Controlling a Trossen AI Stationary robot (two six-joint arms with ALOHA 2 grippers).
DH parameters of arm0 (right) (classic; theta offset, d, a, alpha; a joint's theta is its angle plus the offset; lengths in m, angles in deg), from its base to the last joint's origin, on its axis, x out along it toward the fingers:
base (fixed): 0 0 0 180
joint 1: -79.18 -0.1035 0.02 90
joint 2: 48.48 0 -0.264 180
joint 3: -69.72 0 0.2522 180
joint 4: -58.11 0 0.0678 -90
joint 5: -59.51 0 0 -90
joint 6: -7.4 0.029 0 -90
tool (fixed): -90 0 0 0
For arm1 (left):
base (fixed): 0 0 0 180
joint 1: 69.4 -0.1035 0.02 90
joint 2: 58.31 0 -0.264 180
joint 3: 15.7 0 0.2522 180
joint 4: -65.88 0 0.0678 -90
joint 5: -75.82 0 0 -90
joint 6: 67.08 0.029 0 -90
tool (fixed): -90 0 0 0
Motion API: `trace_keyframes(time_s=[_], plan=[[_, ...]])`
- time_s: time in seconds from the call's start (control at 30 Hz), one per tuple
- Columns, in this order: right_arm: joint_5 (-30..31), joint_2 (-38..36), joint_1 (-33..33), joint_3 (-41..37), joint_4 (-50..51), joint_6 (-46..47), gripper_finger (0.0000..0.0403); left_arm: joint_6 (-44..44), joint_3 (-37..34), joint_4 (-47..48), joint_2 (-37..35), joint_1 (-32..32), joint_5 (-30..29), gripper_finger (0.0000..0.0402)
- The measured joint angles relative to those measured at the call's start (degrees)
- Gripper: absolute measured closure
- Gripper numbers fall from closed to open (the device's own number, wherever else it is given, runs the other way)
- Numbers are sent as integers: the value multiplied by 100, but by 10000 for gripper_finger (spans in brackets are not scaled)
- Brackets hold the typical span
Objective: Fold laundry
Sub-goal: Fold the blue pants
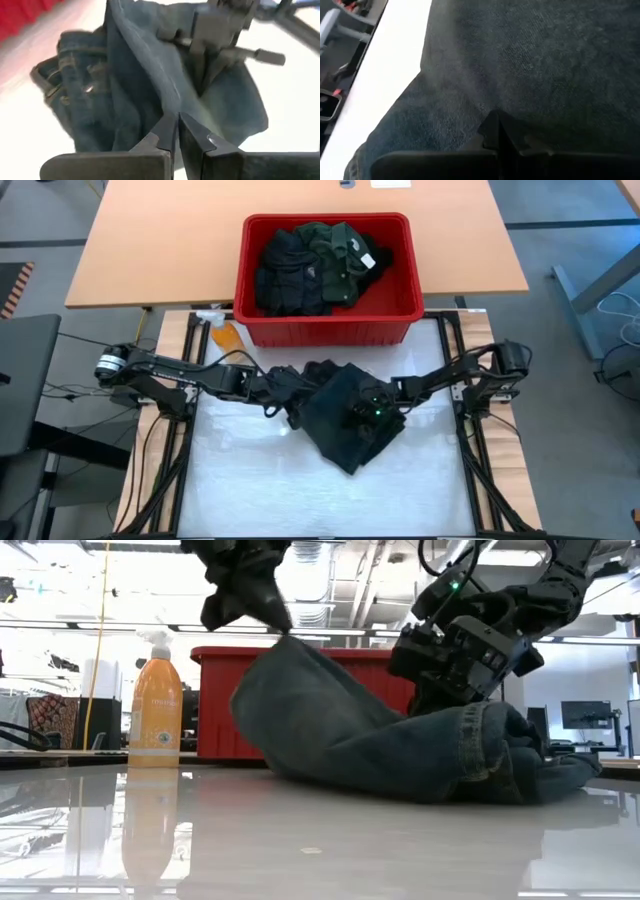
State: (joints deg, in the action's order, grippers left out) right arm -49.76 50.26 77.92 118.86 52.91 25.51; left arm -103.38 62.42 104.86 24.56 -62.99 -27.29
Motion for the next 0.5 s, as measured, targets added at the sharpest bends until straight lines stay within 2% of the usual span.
trace_keyframes(time_s=[0.13, 0.33, 0.43, 0.5], plan=[[-156, -84, -200, 22, 573, -46, 385, 31, 0, 681, -115, -46, 10, 344], [-521, -994, -376, -38, 2771, -175, 385, -26, -1, 1915, -515, -171, -498, 281], [-503, -1623, -365, -73, 3217, -46, 385, -61, -331, 1581, -603, -170, -730, 270], [-412, -2076, -375, -91, 3107, 345, 385, -109, -839, 712, -593, -170, -502, 270]])
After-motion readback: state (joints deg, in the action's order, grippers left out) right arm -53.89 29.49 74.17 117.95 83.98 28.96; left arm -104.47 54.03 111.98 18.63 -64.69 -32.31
